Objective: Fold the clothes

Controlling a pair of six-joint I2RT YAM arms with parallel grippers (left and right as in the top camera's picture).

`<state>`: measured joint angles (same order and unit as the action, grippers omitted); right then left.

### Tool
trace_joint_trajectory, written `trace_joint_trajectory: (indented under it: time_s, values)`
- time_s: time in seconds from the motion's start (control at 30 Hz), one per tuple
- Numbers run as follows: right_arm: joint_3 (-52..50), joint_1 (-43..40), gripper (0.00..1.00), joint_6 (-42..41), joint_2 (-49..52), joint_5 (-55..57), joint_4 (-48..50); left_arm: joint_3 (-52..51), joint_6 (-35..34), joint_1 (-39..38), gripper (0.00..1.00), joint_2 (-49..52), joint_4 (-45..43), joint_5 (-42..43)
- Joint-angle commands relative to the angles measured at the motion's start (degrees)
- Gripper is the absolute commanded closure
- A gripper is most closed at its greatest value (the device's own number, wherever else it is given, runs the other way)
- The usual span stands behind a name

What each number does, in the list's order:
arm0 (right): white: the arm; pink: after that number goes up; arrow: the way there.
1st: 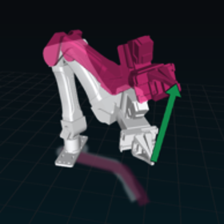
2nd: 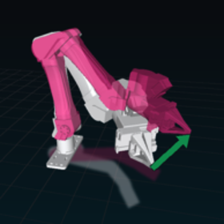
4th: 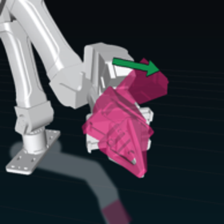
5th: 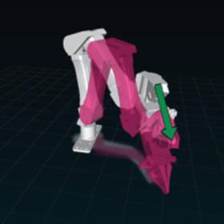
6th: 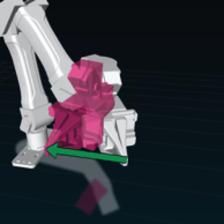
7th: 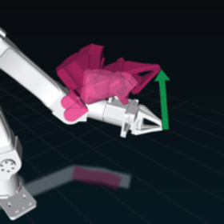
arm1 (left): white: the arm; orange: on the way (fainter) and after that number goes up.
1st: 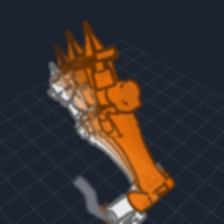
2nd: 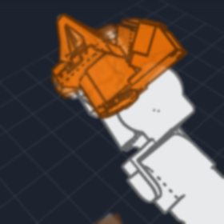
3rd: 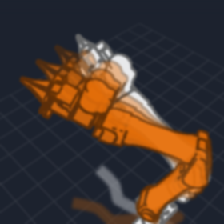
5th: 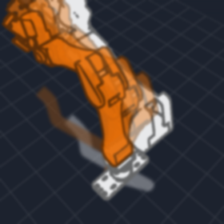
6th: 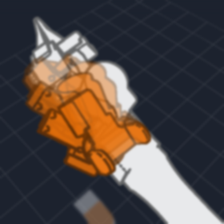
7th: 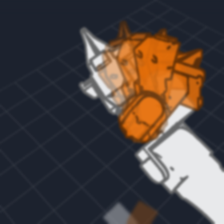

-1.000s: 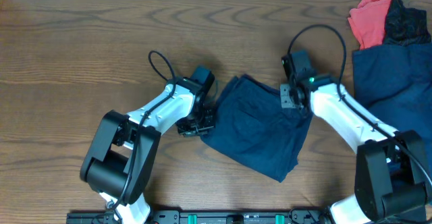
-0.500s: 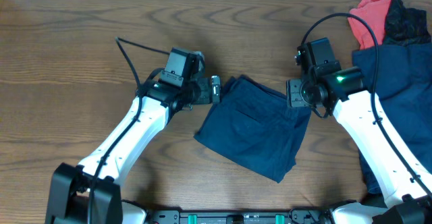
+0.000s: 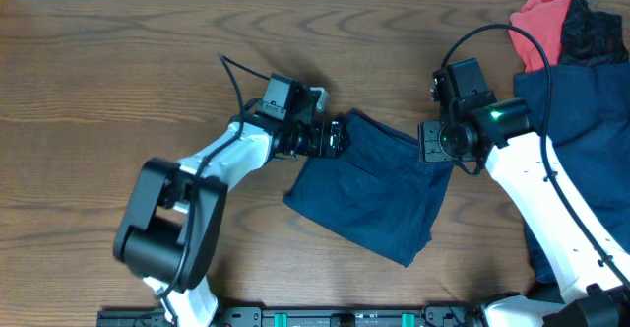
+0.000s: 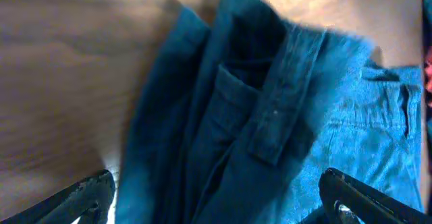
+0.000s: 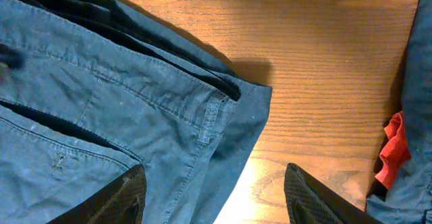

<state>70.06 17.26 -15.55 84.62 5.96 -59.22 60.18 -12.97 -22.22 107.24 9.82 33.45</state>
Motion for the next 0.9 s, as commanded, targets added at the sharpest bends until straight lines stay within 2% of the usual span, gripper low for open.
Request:
trace_joint_trajectory:
  time_s: [0.0,0.03,0.07,0.17,0.23,0.33,0.4,0.63,0.87]
  values:
    - [0.28,-0.48,0.36,-0.94,-0.09,-0.17,-0.13,0.2,1.81,-0.09,0.02,2.89,-0.57,6.54]
    - [0.28,-0.48,0.36,-0.94,-0.09,-0.17,-0.11,0.2,1.81,-0.09,0.01,3.43,-0.57,6.56]
    - [0.28,-0.48,0.37,-0.94,-0.09,-0.17,-0.11,0.2,1.79,-0.11,0.11,3.91,-0.57,6.69]
    - [0.28,-0.48,0.37,-0.94,-0.09,-0.15,-0.11,0.15,1.79,-0.15,0.54,4.31,-0.5,6.71]
    - [0.28,-0.48,0.37,-0.94,-0.09,-0.15,-0.11,0.15,1.79,-0.2,0.71,4.31,-0.5,6.88]
    - [0.28,-0.48,0.37,-0.92,-0.09,-0.15,-0.22,0.15,1.81,-0.17,0.81,4.31,-0.52,10.1]
    - [0.28,-0.48,0.37,-0.9,-0.09,-0.09,-0.28,0.17,1.84,-0.17,0.94,4.31,-0.55,11.87]
    - [0.28,-0.48,0.38,-0.74,-0.09,0.46,-0.44,0.24,2.34,4.7,0.94,2.86,-0.98,12.2]
    - [0.28,-0.48,0.38,-0.68,-0.09,1.33,-0.72,0.98,-6.84,24.94,0.94,-1.55,-4.42,8.76]
